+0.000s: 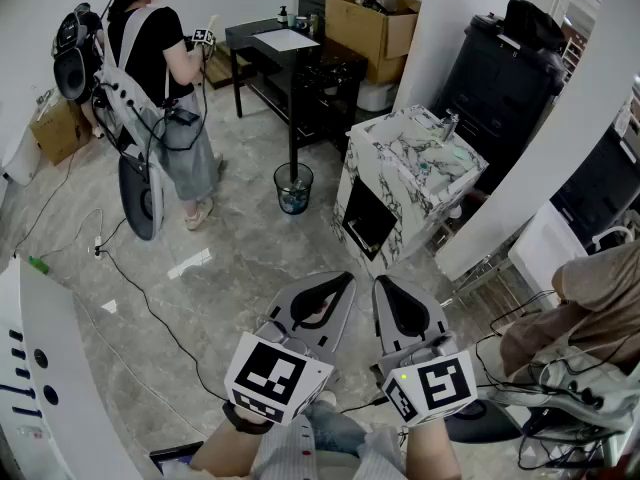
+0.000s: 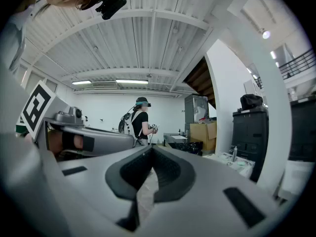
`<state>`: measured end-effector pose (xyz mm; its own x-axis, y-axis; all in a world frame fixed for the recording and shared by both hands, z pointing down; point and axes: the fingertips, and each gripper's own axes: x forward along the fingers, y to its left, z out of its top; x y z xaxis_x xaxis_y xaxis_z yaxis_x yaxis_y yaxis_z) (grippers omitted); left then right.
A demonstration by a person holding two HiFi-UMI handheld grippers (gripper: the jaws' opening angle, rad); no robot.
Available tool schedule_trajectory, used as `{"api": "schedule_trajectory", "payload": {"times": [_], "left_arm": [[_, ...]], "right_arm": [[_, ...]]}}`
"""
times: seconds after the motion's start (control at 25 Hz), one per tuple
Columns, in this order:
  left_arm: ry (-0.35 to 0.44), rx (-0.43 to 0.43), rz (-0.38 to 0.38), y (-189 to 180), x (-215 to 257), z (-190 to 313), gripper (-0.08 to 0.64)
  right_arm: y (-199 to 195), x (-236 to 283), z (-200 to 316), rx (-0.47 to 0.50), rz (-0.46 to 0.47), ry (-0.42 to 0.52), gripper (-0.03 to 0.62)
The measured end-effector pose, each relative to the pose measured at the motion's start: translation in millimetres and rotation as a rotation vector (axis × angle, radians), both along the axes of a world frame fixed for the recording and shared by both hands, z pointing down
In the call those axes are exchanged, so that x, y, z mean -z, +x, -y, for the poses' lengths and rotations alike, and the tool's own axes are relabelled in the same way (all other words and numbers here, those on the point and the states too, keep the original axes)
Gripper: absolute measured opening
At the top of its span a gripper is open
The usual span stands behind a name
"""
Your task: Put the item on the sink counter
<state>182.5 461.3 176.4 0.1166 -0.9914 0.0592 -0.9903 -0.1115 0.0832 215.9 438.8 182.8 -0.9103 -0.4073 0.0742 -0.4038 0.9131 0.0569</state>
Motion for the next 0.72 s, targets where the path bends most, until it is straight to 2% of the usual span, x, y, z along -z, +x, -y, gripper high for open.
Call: {"api": "schedule_trajectory", "payload": {"times": [0.36, 0.72], "left_arm": [[-0.013, -0.007, -0.002, -21.5, -3.4, 5.3, 0.017], [-0.019, -0.065, 0.011, -54.7, -6.8, 18.4, 0.017]], "right_arm": [[-11.8, -1.8, 11.0, -0.046, 0.007, -0.011, 0.009], [-30.1, -11.2, 32.0, -0.142, -0.016, -0.016, 0.009]]}}
